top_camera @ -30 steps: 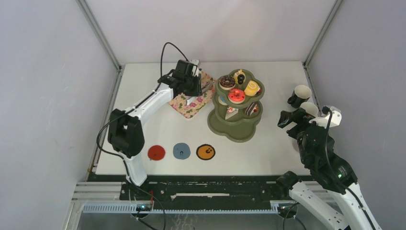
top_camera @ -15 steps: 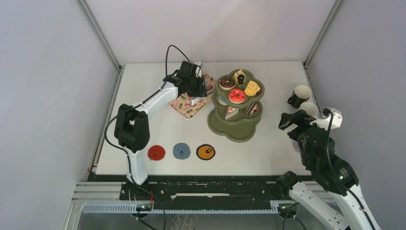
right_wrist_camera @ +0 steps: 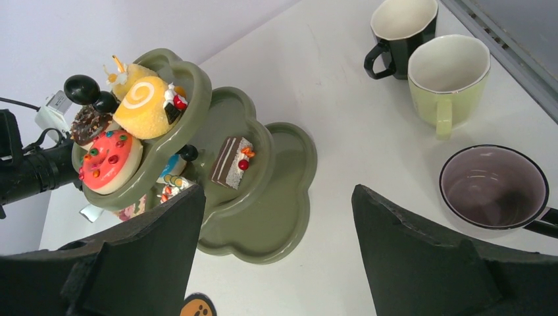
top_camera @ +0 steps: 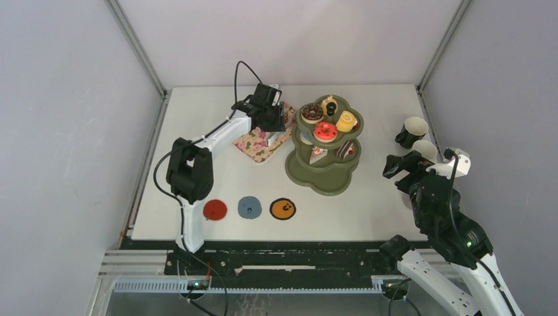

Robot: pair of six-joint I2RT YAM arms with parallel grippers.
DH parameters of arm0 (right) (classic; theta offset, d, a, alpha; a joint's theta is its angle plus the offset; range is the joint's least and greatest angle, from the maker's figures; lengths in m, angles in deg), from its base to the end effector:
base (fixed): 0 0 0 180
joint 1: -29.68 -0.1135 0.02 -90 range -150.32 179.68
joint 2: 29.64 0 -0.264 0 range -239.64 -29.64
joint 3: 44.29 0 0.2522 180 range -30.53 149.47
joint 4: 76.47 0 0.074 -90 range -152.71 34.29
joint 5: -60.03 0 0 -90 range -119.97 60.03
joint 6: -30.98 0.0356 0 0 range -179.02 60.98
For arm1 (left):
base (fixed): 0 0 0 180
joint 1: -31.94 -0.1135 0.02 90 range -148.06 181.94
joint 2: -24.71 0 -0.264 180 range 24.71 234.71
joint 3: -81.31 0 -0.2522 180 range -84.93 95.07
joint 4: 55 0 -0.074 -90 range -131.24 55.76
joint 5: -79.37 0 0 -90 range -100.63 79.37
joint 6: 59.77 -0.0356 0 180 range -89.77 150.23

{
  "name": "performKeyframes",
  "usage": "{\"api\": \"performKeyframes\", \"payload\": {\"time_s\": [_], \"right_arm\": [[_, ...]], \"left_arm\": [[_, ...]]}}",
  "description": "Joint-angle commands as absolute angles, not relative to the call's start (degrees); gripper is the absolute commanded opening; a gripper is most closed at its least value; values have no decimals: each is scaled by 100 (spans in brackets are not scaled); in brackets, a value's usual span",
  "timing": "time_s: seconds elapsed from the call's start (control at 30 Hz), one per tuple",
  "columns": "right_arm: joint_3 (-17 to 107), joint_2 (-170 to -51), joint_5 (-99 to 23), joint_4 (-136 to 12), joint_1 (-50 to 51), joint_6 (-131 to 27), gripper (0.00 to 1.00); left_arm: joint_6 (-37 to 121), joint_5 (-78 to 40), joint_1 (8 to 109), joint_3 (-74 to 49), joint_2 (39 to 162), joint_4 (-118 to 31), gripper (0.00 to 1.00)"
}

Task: Serve the afternoon tea

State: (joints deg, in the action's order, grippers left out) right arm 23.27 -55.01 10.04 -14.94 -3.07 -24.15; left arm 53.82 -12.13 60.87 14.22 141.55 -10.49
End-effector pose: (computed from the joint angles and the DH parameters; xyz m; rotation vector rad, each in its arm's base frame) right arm 0.0661 0.0153 0.3625 0.4901 1.7635 0.1629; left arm 0.4052 -0.2250 0.2498 0.1271 2.4627 -0.4430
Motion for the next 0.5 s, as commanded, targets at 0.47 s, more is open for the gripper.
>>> {"api": "performKeyframes", "payload": {"time_s": [0.47], "right_arm": [[2467,-5600,923,-1727,-336,-2363,90]], "left_arm": [[5194,-1193,6138,-49,11956,-1091,0]]}}
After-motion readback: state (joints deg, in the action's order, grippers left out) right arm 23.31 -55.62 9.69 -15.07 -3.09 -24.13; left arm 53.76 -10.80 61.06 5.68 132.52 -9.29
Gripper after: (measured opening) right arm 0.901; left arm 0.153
